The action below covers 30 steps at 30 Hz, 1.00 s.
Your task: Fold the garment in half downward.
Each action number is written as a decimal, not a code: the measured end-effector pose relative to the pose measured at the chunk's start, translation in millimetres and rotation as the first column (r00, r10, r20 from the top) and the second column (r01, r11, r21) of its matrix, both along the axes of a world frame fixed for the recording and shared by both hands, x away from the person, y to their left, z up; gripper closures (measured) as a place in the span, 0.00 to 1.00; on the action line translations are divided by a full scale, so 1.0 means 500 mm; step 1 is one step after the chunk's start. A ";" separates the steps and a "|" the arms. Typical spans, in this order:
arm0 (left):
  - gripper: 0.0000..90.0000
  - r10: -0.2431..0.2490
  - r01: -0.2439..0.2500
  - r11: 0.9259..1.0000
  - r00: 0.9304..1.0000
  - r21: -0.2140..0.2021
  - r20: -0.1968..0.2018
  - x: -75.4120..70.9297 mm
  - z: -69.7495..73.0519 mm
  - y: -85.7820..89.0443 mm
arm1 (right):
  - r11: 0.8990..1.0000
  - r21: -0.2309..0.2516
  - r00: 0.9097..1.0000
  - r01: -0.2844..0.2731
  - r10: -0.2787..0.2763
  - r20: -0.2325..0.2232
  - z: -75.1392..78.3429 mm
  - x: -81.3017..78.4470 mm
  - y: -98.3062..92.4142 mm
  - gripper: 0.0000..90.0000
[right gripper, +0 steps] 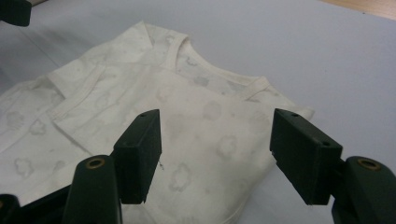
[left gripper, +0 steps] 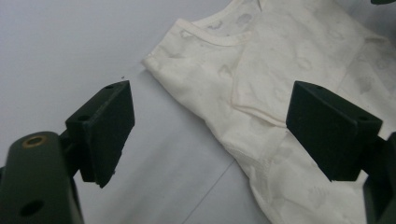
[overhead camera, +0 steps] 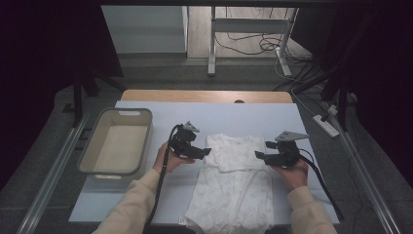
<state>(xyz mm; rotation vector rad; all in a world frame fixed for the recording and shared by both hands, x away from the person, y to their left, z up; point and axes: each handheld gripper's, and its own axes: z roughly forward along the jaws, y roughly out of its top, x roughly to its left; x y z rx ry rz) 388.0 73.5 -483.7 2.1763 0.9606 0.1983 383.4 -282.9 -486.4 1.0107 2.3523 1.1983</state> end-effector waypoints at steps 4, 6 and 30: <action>0.18 -0.009 0.009 1.000 1.000 0.015 -0.001 0.015 -0.007 -0.016 | 1.000 0.011 1.000 0.014 -0.014 -0.006 -0.003 0.015 -0.002 0.38; 0.18 -0.014 0.014 1.000 1.000 0.025 0.000 0.024 -0.010 -0.022 | 1.000 0.001 1.000 0.023 -0.023 -0.008 -0.005 0.021 -0.004 0.38; 0.17 0.009 -0.006 0.998 0.999 0.070 -0.047 0.103 -0.054 -0.036 | 0.998 -0.029 0.997 0.059 -0.061 -0.051 -0.018 0.090 -0.012 0.38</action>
